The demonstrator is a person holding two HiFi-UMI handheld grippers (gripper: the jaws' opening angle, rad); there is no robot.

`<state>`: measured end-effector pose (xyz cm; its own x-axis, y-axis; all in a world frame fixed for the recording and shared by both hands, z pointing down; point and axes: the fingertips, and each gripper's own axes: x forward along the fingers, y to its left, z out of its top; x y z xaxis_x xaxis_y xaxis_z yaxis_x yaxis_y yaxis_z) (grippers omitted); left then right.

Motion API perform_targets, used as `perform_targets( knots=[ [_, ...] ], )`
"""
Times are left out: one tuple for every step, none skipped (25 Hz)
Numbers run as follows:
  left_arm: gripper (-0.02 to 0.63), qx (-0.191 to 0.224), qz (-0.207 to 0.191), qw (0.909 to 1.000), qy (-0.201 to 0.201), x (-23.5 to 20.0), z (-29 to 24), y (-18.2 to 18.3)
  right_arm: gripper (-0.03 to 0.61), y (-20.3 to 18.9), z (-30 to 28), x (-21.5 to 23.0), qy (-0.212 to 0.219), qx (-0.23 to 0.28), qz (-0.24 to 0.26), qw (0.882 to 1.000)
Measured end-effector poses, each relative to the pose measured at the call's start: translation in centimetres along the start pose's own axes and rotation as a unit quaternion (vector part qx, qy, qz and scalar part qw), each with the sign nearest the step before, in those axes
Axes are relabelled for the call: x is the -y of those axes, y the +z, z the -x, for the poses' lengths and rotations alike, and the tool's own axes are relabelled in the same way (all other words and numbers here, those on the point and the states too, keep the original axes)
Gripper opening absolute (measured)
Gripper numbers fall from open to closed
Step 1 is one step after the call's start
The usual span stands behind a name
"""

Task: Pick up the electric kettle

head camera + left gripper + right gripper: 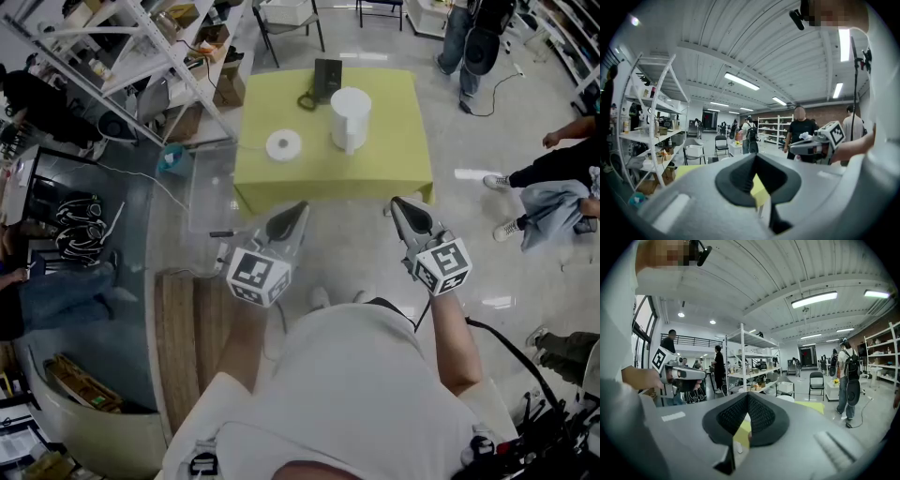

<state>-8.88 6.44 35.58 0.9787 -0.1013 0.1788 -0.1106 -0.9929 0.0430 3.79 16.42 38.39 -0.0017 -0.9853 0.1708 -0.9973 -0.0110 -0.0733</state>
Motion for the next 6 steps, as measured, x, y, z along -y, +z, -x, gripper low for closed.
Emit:
perform_targets(
  knots=[
    [0.003,0.0,0.0,1.0,-0.001,-0.01,-0.01,0.01,0.003,-0.01,-0.02,0.02,-0.001,0.0,-0.003,1.0],
    [0.003,0.0,0.0,1.0,-0.001,-0.03,0.0,0.01,0.003,0.01,-0.05,0.0,-0.001,0.001,-0.005,1.0],
    [0.003,0.0,0.001,1.0,-0.002,-0.05,0.02,0.0,0.003,0.05,-0.1,-0.03,-0.001,0.002,-0.006,1.0],
    [0.003,0.0,0.002,1.0,-0.002,-0.08,0.04,-0.02,0.003,0.1,-0.16,-0.08,-0.001,0.002,-0.007,1.0],
    [0.003,0.001,0.002,1.0,-0.003,-0.1,0.06,-0.03,0.003,0.15,-0.23,-0.12,-0.001,0.003,-0.007,1.0],
    [0.003,0.001,0.003,1.0,-0.004,-0.13,0.07,-0.04,0.003,0.19,-0.3,-0.16,0.0,0.004,-0.008,1.0]
  ],
)
